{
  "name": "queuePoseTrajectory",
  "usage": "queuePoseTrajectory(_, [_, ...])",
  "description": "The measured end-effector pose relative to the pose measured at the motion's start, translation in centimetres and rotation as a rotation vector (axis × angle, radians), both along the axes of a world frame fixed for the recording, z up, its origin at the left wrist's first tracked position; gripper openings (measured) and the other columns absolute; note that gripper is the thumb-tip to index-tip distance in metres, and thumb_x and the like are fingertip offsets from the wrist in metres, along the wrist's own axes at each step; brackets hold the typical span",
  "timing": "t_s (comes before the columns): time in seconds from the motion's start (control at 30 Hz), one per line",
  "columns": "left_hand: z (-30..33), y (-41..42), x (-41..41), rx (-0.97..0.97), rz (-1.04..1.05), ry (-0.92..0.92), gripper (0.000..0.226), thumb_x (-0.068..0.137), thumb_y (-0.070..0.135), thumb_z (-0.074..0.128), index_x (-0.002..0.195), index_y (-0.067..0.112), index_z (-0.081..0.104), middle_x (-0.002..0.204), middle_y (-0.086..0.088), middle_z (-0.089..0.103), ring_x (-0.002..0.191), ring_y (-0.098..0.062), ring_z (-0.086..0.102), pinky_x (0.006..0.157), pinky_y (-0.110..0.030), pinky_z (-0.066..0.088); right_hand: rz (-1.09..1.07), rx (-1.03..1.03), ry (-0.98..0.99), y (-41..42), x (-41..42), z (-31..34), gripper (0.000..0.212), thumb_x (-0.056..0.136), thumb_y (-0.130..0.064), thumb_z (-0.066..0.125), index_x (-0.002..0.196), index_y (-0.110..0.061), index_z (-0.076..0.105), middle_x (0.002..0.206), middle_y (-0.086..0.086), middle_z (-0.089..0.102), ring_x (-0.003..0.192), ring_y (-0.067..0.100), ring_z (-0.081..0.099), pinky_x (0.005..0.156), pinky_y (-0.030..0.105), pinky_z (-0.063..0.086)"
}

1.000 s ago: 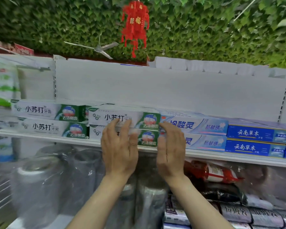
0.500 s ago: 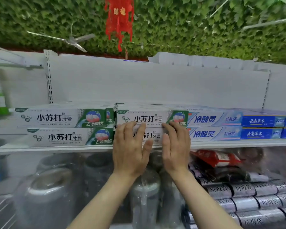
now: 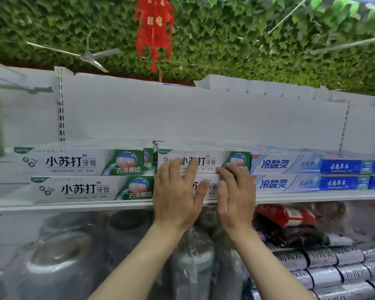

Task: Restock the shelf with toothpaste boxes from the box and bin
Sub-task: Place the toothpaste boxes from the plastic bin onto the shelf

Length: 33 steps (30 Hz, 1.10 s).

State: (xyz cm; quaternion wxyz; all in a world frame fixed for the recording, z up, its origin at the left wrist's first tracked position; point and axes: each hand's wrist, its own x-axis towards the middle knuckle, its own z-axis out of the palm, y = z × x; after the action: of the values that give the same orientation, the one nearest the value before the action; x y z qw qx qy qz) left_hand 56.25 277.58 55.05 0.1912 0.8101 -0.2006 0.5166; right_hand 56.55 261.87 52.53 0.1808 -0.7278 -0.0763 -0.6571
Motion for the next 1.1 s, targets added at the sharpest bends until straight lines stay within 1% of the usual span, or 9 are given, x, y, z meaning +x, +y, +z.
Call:
queuePoseTrajectory(0.2, [0.0,-0.7,0.6,-0.032,0.038,0.010,0.072,0.104,0.058,0.016,0.132,0.013,0.064,0.126,-0.018,0.056,0.119,-0.038,0.051,0.100,-0.051,0.041,0.000,-0.050,0.003,-0.8,0.3,1.1,0.043,0.100,-0.031,0.037,0.109,-0.010,0.074,0.114,0.006,0.067,0.110,0.030,0.061,0.106,0.052,0.040])
queuePoseTrajectory(0.3, [-0.2,-0.9,0.6,-0.074,0.032,-0.022,0.071,0.104,0.057,0.016,0.131,0.012,0.065,0.127,-0.019,0.055,0.119,-0.038,0.050,0.100,-0.049,0.039,0.044,-0.042,0.006,-1.3,-0.1,1.5,0.044,0.101,-0.031,0.036,0.108,-0.011,0.075,0.111,0.004,0.068,0.109,0.027,0.062,0.108,0.049,0.038])
queuePoseTrajectory(0.37, [0.1,-1.1,0.4,-0.094,0.026,-0.041,0.069,0.104,0.056,0.017,0.132,0.014,0.065,0.129,-0.018,0.054,0.122,-0.038,0.049,0.100,-0.050,0.039,0.071,0.005,-0.014,-1.6,-0.6,1.5,0.041,0.098,-0.027,0.039,0.114,-0.010,0.072,0.115,0.006,0.066,0.110,0.026,0.059,0.103,0.044,0.041])
queuePoseTrajectory(0.43, [0.8,-1.5,0.4,-0.085,0.022,-0.062,0.066,0.105,0.055,0.019,0.133,0.016,0.064,0.134,-0.018,0.053,0.127,-0.038,0.047,0.104,-0.052,0.038,0.064,0.057,-0.016,-1.8,-0.9,1.5,0.042,0.097,-0.027,0.040,0.122,-0.009,0.069,0.124,0.007,0.061,0.117,0.026,0.055,0.101,0.040,0.041])
queuePoseTrajectory(0.57, [2.2,-3.0,0.7,-0.060,0.011,-0.058,0.065,0.105,0.054,0.017,0.136,0.019,0.062,0.142,-0.016,0.051,0.136,-0.039,0.041,0.112,-0.057,0.031,0.115,0.078,0.029,-1.6,-0.7,1.6,0.046,0.098,-0.027,0.038,0.132,-0.009,0.063,0.142,0.007,0.054,0.134,0.025,0.046,0.111,0.044,0.036])
queuePoseTrajectory(0.77, [3.1,-4.8,1.3,-0.019,0.038,-0.043,0.070,0.106,0.054,0.012,0.136,0.016,0.062,0.135,-0.014,0.059,0.139,-0.037,0.041,0.120,-0.058,0.019,0.149,0.094,0.042,-1.6,-0.6,0.9,0.048,0.099,-0.027,0.037,0.135,-0.005,0.060,0.144,0.007,0.053,0.137,0.023,0.045,0.111,0.046,0.037])
queuePoseTrajectory(0.83, [3.5,-4.9,1.7,-0.003,0.073,-0.030,0.071,0.105,0.054,0.012,0.134,0.014,0.063,0.131,-0.015,0.061,0.137,-0.037,0.043,0.120,-0.058,0.017,0.141,0.083,0.063,-1.6,-0.6,0.7,0.049,0.100,-0.028,0.037,0.137,-0.005,0.058,0.145,0.008,0.052,0.138,0.024,0.044,0.111,0.049,0.037])
queuePoseTrajectory(0.97, [3.6,-4.6,2.1,0.000,0.106,-0.053,0.073,0.106,0.055,0.010,0.122,0.014,0.068,0.115,-0.013,0.067,0.119,-0.036,0.056,0.119,-0.059,0.020,0.097,0.072,0.057,-1.4,-0.3,0.4,0.050,0.102,-0.032,0.033,0.137,-0.007,0.059,0.146,0.007,0.054,0.139,0.022,0.045,0.111,0.053,0.036])
queuePoseTrajectory(1.1, [3.9,-4.2,1.9,-0.028,0.109,-0.055,0.073,0.105,0.056,0.009,0.117,0.016,0.070,0.110,-0.009,0.067,0.113,-0.033,0.058,0.119,-0.058,0.020,0.070,0.055,0.055,-1.2,-0.2,0.4,0.057,0.105,-0.039,0.025,0.138,-0.008,0.058,0.147,0.005,0.053,0.141,0.021,0.044,0.116,0.050,0.033])
